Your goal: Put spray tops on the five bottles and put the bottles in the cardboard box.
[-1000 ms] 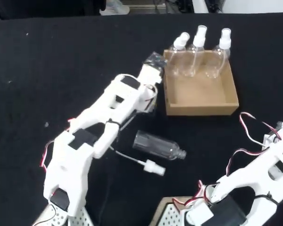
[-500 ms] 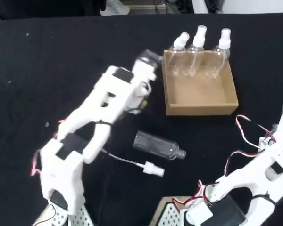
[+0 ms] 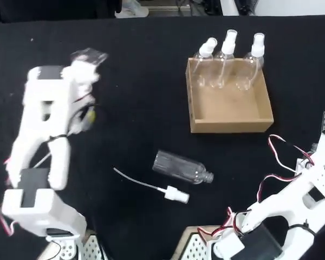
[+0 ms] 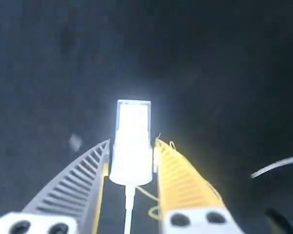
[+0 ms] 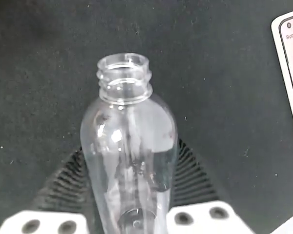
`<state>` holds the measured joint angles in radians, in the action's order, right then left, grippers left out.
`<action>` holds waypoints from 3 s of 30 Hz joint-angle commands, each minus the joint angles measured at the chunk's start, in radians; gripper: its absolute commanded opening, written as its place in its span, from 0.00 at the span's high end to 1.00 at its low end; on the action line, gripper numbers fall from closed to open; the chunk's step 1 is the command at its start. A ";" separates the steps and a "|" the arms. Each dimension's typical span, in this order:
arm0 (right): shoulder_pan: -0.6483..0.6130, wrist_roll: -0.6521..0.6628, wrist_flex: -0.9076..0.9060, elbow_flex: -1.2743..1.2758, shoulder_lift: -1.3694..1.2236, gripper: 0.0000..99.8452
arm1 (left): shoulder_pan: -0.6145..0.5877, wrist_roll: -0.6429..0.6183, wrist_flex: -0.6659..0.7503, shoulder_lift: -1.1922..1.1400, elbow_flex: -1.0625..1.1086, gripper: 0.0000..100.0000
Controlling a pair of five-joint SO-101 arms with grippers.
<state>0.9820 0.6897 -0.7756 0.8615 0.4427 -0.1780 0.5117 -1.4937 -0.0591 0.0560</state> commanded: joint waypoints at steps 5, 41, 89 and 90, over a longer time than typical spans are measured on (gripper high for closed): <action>-0.072 -0.003 0.017 -0.007 0.053 0.99 | -0.427 0.296 0.339 0.270 0.496 0.91; -0.084 0.003 0.025 0.021 0.054 0.99 | -0.584 0.621 0.391 0.341 0.584 0.75; -0.086 -0.003 0.015 -0.088 0.054 0.99 | -0.605 0.694 0.245 -0.094 0.367 0.91; -0.086 -0.003 0.015 -0.090 0.054 0.99 | -0.602 0.683 0.232 -0.094 0.355 0.96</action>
<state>0.9129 0.6897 -0.7695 0.8431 0.4427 -0.7702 1.1960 -1.2298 -0.1481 0.4595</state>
